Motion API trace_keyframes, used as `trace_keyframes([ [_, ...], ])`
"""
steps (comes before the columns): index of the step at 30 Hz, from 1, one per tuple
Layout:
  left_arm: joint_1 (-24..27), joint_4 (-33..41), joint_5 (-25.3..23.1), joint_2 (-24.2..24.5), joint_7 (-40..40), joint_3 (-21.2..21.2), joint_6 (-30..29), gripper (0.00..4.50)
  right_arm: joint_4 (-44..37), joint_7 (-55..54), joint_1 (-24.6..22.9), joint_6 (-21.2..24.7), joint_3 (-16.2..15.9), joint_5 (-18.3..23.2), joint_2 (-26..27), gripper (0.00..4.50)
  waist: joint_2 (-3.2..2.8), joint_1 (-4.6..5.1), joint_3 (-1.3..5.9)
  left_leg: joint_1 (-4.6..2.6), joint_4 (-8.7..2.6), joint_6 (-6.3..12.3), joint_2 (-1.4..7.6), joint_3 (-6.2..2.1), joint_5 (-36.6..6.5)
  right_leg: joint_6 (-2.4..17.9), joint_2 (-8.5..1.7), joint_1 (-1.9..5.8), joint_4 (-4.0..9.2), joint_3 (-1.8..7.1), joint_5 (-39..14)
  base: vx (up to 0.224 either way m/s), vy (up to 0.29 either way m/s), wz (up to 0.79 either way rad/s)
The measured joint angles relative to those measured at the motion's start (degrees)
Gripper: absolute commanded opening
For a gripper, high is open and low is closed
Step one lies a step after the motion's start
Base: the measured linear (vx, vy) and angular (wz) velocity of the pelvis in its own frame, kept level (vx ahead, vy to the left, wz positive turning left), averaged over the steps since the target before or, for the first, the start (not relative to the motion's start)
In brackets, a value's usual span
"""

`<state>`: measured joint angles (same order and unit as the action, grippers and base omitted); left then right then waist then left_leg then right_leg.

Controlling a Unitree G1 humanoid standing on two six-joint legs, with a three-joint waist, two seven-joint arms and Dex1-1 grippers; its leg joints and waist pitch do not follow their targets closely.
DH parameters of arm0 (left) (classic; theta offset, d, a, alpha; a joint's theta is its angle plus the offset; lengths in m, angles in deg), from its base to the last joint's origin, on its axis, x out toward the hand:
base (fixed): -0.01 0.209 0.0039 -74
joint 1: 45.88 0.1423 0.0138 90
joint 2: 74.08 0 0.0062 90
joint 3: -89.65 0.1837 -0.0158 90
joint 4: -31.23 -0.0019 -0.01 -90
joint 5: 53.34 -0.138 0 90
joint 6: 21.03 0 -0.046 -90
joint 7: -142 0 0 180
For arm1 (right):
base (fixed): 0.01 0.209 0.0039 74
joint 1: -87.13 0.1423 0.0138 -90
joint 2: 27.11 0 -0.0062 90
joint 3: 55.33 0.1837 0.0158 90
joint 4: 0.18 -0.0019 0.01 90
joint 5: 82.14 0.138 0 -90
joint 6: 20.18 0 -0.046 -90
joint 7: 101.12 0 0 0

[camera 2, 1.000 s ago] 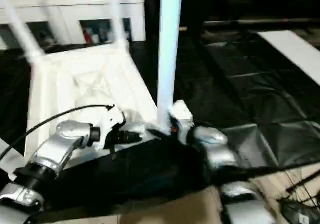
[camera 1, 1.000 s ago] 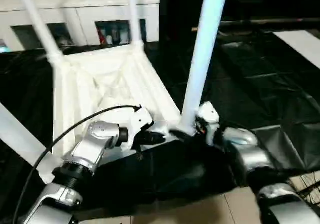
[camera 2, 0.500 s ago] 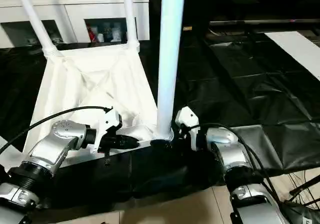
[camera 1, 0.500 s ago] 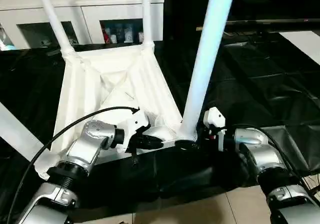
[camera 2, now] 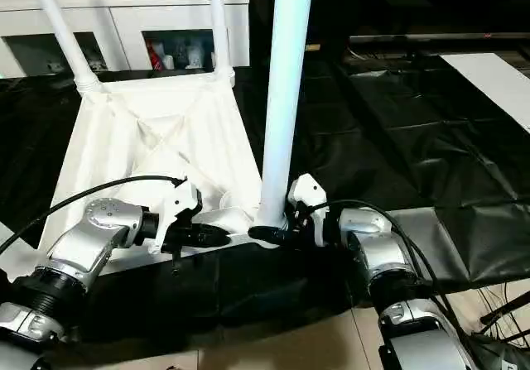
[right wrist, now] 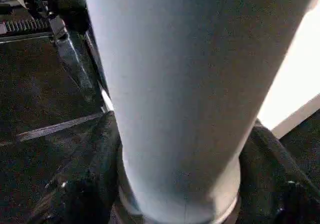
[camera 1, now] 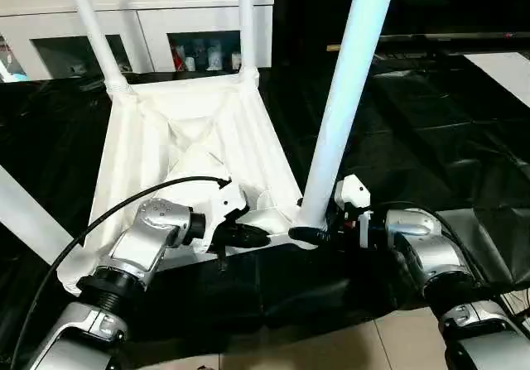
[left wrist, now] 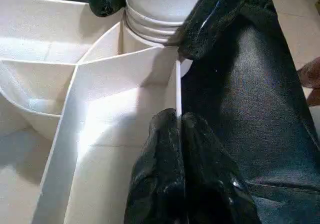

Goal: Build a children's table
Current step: Rotate leg to tighten

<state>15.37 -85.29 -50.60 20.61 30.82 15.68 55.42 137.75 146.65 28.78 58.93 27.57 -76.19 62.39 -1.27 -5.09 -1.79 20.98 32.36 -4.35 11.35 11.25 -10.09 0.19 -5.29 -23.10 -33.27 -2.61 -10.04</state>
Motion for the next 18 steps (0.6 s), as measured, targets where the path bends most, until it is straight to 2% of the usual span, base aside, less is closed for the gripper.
trace_keyframes([
  [8,-0.09,-0.41,-0.06,-0.07,-0.9,-0.19,-0.07,0.0,0.69,-1.81,0.0,-0.27,0.32,0.1,0.73,2.67,-0.01,0.06,0.0,-0.03,0.12,0.0,0.01,0.0,0.0,0.0,0.0,0.0,-0.19,0.02,0.0,0.0,0.0,0.0],
  [11,-1.47,-3.07,-0.81,-1.94,-5.61,-0.96,0.01,0.0,2.56,-10.68,0.17,0.42,2.69,0.05,3.53,2.67,-0.01,0.38,0.0,-0.36,0.28,-0.03,0.05,0.02,0.03,-0.01,0.0,0.16,-0.4,0.08,-0.01,0.0,0.0,0.0],
  [15,-2.84,-5.48,-1.65,-4.52,-11.01,-1.71,-0.62,0.0,4.32,-23.06,0.45,0.7,4.82,-0.09,8.24,2.67,0.09,1.59,-0.06,-0.64,0.24,-0.06,0.04,-0.01,0.04,-0.45,0.0,0.3,-0.4,0.08,-0.27,0.0,0.0,0.0],
  [18,-4.54,-8.53,-2.2,-7.35,-16.12,-2.82,-1.58,0.0,6.54,-34.9,1.44,0.19,6.76,-1.34,12.28,2.67,0.16,2.12,-0.07,-0.83,0.23,-0.06,0.01,-0.06,0.04,-0.48,0.0,0.35,-0.36,0.07,-0.29,0.0,0.0,0.0],
])
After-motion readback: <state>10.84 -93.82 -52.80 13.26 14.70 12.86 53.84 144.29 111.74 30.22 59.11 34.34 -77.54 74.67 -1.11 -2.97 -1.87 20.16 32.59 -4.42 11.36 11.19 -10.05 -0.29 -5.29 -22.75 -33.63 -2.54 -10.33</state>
